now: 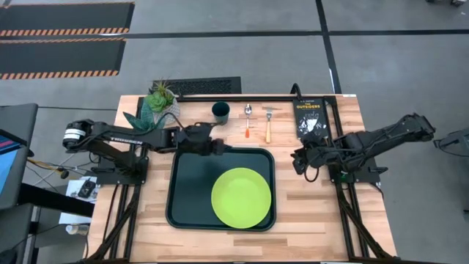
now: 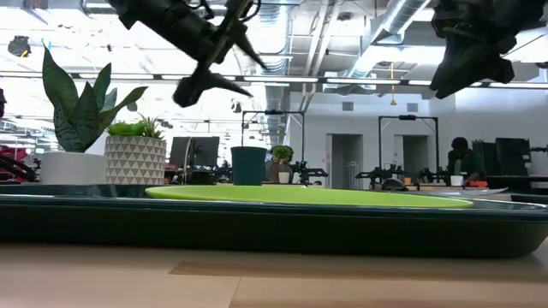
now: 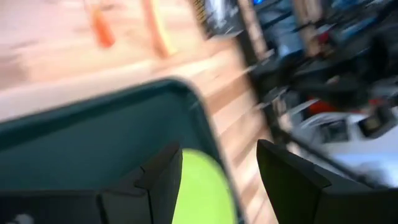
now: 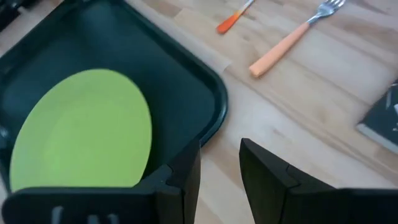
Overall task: Pick and place plate/cup/fork/spoon on tray
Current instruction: Put the orange fork on the black tray to the left of the green plate
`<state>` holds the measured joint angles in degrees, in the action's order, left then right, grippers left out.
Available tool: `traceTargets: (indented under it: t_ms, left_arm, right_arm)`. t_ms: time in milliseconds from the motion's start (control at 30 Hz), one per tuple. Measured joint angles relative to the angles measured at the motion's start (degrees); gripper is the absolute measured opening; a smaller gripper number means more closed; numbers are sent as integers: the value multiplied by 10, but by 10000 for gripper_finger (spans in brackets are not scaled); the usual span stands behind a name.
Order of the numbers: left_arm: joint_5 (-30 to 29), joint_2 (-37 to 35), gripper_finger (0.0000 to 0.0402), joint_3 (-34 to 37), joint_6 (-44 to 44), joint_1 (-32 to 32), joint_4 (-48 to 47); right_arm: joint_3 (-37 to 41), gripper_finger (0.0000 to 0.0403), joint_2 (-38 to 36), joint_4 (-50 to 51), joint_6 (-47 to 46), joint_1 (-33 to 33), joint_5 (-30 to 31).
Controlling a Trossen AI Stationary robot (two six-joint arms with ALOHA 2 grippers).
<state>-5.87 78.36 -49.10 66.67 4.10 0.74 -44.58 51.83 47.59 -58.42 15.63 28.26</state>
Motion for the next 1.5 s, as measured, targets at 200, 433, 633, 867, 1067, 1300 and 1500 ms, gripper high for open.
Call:
traceTargets:
  t_ms: [200,433,633,867,1067,1300,1500]
  left_arm:
    - [5,39,194,0,4,9,67]
    - [15,53,194,0,10,9,67]
    - [74,47,194,0,3,21,112]
    - [208,10,194,0,-16,56,292]
    - [171,-164,194,-1,-94,110,114]
    - [-7,-361,194,0,-123,124,-152]
    - [-60,-404,194,0,-117,112,-198]
  right_arm:
    - [0,132,20,-6,-20,-53,48]
    - [0,131,128,-97,11,-177,16]
    - [0,131,228,-183,17,-255,-47]
    - [0,131,278,-196,17,-309,-95]
    - [0,131,281,-224,27,-342,-103]
    - [-53,116,334,-209,109,-391,-138]
    - [-134,93,410,-133,139,-406,-157]
